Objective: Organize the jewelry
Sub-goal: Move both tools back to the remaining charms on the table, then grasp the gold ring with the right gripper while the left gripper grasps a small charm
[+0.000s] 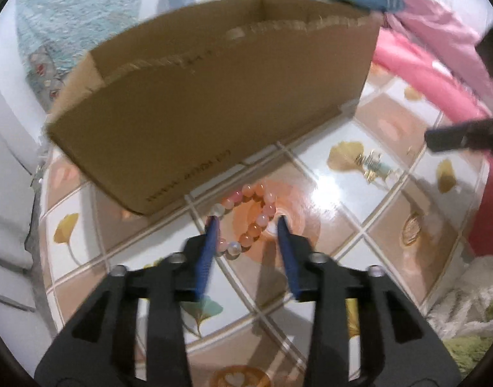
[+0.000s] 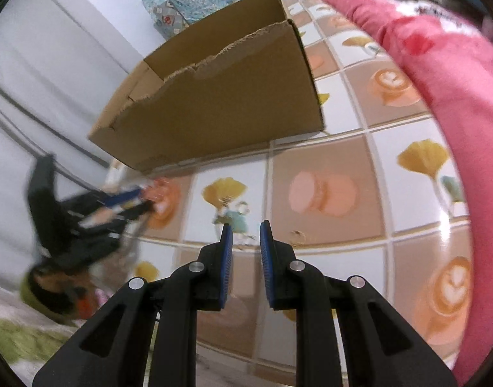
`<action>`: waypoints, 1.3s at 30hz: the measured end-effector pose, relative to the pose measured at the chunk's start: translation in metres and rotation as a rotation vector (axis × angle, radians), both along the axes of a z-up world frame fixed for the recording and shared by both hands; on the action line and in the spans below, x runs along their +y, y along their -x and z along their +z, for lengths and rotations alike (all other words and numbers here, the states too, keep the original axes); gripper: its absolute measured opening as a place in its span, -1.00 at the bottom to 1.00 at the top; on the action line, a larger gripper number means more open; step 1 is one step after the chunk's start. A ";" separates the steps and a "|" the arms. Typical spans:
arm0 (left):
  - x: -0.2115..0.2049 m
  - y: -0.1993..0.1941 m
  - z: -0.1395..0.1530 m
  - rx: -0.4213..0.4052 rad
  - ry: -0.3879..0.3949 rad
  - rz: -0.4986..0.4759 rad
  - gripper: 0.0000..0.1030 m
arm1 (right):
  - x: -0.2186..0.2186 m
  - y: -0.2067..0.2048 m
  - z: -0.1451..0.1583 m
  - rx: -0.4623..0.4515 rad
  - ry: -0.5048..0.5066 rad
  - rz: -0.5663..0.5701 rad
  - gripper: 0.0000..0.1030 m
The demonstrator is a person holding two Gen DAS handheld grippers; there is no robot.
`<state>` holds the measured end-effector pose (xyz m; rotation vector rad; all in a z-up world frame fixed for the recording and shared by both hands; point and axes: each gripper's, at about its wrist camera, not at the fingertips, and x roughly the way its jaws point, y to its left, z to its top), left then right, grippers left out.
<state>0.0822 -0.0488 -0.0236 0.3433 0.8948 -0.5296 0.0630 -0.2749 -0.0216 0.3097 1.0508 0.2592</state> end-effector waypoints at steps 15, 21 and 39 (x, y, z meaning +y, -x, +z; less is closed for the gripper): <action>-0.066 0.045 0.010 0.017 0.150 -0.238 -0.16 | 0.001 -0.003 -0.015 -0.021 0.220 -0.041 -0.65; -0.098 0.054 -0.002 0.025 0.107 -0.330 -0.47 | -0.007 -0.001 -0.015 -0.023 0.206 -0.051 -0.65; -0.096 0.031 -0.005 -0.003 0.065 -0.229 -0.62 | -0.006 -0.004 -0.020 -0.024 0.157 -0.039 -0.65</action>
